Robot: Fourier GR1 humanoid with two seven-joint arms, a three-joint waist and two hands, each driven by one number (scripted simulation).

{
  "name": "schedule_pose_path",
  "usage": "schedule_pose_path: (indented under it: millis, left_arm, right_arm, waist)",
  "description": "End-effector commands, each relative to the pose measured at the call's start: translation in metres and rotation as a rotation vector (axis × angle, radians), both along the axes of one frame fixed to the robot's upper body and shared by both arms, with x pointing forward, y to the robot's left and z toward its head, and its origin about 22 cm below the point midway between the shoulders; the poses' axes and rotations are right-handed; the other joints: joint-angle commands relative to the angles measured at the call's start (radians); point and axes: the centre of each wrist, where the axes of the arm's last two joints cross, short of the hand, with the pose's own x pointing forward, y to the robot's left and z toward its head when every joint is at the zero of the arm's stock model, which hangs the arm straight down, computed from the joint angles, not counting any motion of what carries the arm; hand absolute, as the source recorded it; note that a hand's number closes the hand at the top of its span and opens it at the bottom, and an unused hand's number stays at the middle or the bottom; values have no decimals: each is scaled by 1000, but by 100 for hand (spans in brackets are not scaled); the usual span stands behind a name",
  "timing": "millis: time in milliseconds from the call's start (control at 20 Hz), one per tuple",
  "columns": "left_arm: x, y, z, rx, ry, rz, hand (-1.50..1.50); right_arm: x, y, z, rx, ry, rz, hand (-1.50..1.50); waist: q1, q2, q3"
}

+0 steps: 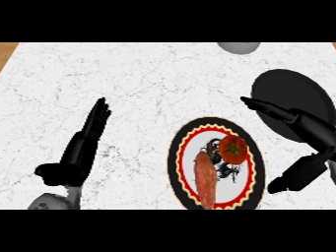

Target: Pick the sweet potato from the plate and place it in the pan

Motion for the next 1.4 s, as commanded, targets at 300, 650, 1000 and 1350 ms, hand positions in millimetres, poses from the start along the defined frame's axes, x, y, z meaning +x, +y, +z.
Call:
schedule_pose_path:
  millis: [300,650,1000,1350]
  left_arm:
    - [-5,-7,-2,-3,-1,5,0]
    - [-2,-1,0,15,-13,0,0]
    - [-1,-1,4,12,3,6,0]
    - [-12,11,0,-12,4,5,0]
  right_arm:
    - [-1,79,2,-450,14,240,-150]
    - [-13,129,-21,-609,13,269,-150]
    - [-10,115,-21,-613,43,244,-150]
    - [-22,110,-55,-591,68,198,-150]
  waist:
    - [8,1,0]
    - [-2,0,0]
    - [-6,0,1]
    - [-5,0,1]
